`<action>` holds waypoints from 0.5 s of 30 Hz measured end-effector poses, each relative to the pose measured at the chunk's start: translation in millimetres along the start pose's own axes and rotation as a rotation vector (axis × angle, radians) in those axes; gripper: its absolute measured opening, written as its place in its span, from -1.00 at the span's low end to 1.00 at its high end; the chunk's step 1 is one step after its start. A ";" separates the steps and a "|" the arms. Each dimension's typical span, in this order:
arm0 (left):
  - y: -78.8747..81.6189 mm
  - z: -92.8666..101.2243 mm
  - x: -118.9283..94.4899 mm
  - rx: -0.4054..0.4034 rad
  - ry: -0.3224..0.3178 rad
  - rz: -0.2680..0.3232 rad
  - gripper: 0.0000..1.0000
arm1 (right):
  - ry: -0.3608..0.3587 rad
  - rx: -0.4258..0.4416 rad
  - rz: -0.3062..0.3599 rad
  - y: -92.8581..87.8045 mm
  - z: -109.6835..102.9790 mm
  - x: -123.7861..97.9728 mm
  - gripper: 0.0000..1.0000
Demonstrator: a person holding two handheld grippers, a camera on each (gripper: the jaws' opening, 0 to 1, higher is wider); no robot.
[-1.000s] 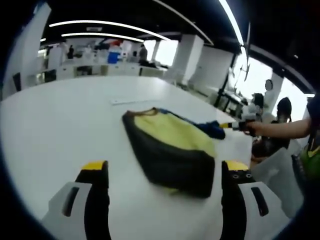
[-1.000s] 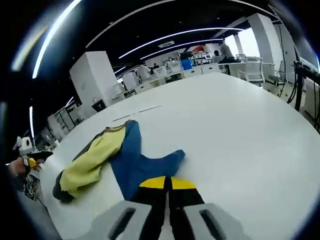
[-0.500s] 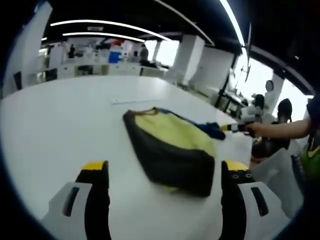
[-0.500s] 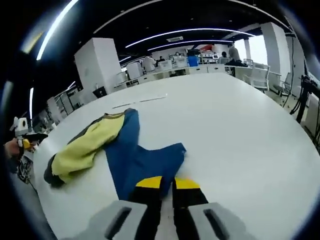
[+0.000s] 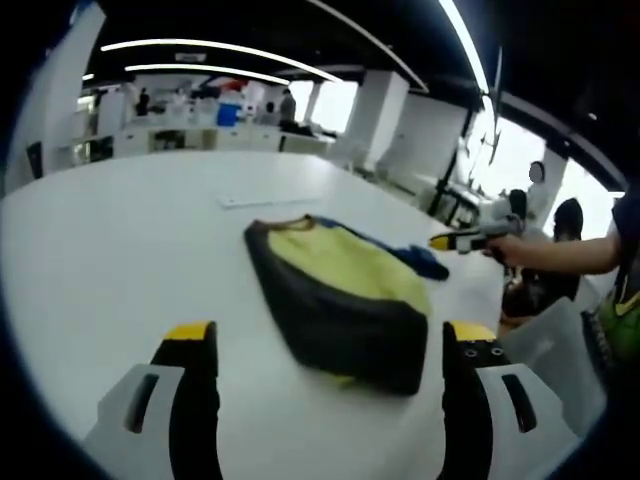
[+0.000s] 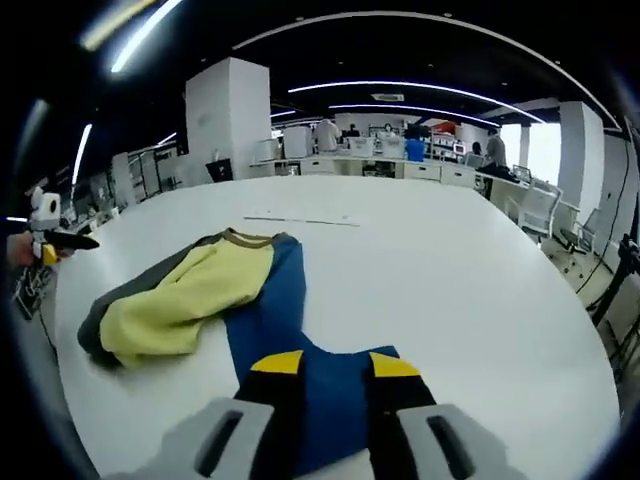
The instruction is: Fold the garment on the visible template until the final outline fits inside the template.
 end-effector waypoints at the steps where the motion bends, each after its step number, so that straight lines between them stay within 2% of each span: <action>1: 0.0 -0.2 0.0 0.000 0.000 0.000 0.78 | 0.004 -0.011 -0.007 -0.2 -1.0 0.9 -0.78; 6: -1.3 -1.6 -1.5 -0.007 0.003 0.003 0.78 | 0.008 -0.024 -0.044 -3.6 -7.3 16.6 -0.77; 15: -2.5 -5.7 -5.4 -0.016 0.014 0.004 0.78 | -0.001 0.003 -0.081 -8.5 -3.8 25.4 -0.89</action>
Point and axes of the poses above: the point that each gripper's makers call its tool centre point, and the gripper's own axes: x roughly forward along the fingers, z roughly to its right, y roughly out of its top, the point moved 4 cm from there along -x, roughly backward along the fingers, and after that the axes turned 9 degrees about -x, right-handed, at the moved point
